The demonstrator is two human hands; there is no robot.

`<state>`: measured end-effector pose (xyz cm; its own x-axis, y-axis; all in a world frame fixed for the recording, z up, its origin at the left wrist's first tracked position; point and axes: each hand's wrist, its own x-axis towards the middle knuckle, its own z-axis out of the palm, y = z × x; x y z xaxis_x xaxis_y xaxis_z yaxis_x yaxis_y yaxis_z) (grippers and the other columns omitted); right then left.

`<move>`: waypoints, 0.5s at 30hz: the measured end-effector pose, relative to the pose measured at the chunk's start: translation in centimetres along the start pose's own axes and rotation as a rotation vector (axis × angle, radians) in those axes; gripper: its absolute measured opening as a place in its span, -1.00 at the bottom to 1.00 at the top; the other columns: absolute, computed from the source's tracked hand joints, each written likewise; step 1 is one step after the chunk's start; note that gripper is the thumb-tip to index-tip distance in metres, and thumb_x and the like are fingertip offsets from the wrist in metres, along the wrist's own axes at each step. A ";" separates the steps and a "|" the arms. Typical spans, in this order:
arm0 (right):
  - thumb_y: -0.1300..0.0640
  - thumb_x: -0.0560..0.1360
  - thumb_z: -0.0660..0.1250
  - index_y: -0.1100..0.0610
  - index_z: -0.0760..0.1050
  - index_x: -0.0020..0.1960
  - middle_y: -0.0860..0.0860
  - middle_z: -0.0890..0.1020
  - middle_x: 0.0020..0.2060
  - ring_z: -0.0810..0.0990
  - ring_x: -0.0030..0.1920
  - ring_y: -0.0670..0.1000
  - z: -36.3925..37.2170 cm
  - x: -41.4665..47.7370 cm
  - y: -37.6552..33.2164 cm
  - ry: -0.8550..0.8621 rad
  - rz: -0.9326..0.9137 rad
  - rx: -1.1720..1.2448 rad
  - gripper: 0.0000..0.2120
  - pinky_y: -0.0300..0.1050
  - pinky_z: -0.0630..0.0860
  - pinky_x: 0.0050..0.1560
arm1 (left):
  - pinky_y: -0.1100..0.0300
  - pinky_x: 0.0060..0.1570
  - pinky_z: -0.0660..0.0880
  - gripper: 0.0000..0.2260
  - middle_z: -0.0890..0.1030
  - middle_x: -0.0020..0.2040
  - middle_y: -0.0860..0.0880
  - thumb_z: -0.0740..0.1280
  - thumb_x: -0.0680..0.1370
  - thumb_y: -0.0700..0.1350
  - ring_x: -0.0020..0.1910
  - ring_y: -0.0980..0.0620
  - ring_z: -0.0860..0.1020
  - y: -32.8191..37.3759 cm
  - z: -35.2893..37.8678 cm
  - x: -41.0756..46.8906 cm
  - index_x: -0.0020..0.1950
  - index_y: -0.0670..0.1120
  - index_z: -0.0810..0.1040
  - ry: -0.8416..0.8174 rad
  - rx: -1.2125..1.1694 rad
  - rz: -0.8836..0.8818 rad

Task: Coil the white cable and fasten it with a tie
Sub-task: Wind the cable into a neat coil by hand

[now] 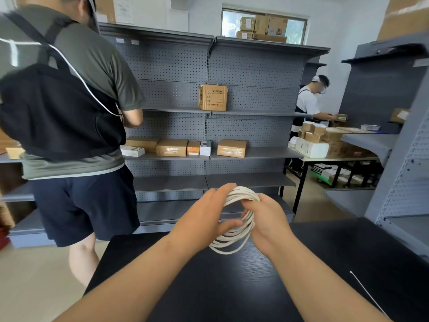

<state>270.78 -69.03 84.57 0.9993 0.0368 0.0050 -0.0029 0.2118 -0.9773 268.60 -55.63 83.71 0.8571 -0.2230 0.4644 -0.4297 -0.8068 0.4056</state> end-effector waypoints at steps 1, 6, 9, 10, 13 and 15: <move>0.37 0.49 0.22 0.18 0.46 -0.20 0.04 0.41 -0.39 0.37 -0.33 -0.02 0.1 -0.1 -0.1 0.020 -0.009 -0.016 -0.85 -0.13 0.31 -0.28 | 0.35 0.14 0.26 -0.25 0.40 0.22 0.05 0.44 0.39 0.14 0.21 0.12 0.36 -0.1 0.0 -0.1 0.46 0.09 0.11 -0.026 -0.003 0.008; 0.32 0.53 0.18 0.11 0.47 -0.06 -0.02 0.46 -0.30 0.37 -0.26 -0.05 0.5 -0.3 0.0 -0.001 -0.109 -0.173 -0.84 -0.16 0.31 -0.21 | 0.37 0.09 0.31 -0.18 0.30 0.15 0.09 0.48 0.32 0.17 0.12 0.13 0.38 -0.5 -0.1 -0.3 0.44 0.12 0.09 0.004 0.039 0.032; 0.29 0.55 0.14 0.07 0.45 -0.02 -0.06 0.47 -0.29 0.38 -0.26 -0.07 0.3 -0.3 0.0 -0.042 -0.200 -0.342 -0.82 -0.17 0.31 -0.22 | 0.33 0.19 0.32 -0.19 0.26 0.30 0.10 0.42 0.34 0.25 0.22 0.15 0.36 -0.8 -0.5 -0.2 0.46 0.07 0.12 0.055 0.169 0.069; 0.28 0.56 0.13 0.06 0.45 -0.02 -0.07 0.48 -0.29 0.38 -0.26 -0.07 0.3 -0.2 0.0 -0.048 -0.222 -0.391 -0.82 -0.16 0.30 -0.23 | 0.27 0.27 0.31 -0.17 0.25 0.36 0.10 0.40 0.33 0.28 0.30 0.13 0.33 -1.0 -0.6 -0.1 0.48 0.04 0.13 0.076 0.234 0.088; 0.28 0.56 0.12 0.04 0.43 -0.03 -0.07 0.47 -0.30 0.37 -0.28 -0.06 0.2 -0.1 0.1 -0.042 -0.255 -0.484 -0.82 -0.13 0.30 -0.24 | 0.09 0.42 0.23 -0.06 0.28 0.46 0.02 0.40 0.28 0.33 0.42 0.04 0.27 -0.9 -0.7 -0.1 0.51 -0.05 0.12 0.128 0.368 0.123; 0.28 0.55 0.12 0.04 0.43 -0.04 -0.06 0.47 -0.30 0.37 -0.28 -0.05 0.3 0.1 0.0 -0.023 -0.268 -0.491 -0.82 -0.12 0.30 -0.25 | 0.09 0.45 0.10 0.00 0.26 0.47 -0.03 0.37 0.26 0.36 0.45 -0.01 0.25 -0.7 -0.7 -0.1 0.53 -0.04 0.03 0.124 0.409 0.140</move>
<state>270.85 -68.76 84.64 0.9617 0.0665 0.2659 0.2740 -0.2634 -0.9250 268.62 -54.64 83.89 0.7471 -0.2983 0.5940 -0.3704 -0.9289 -0.0007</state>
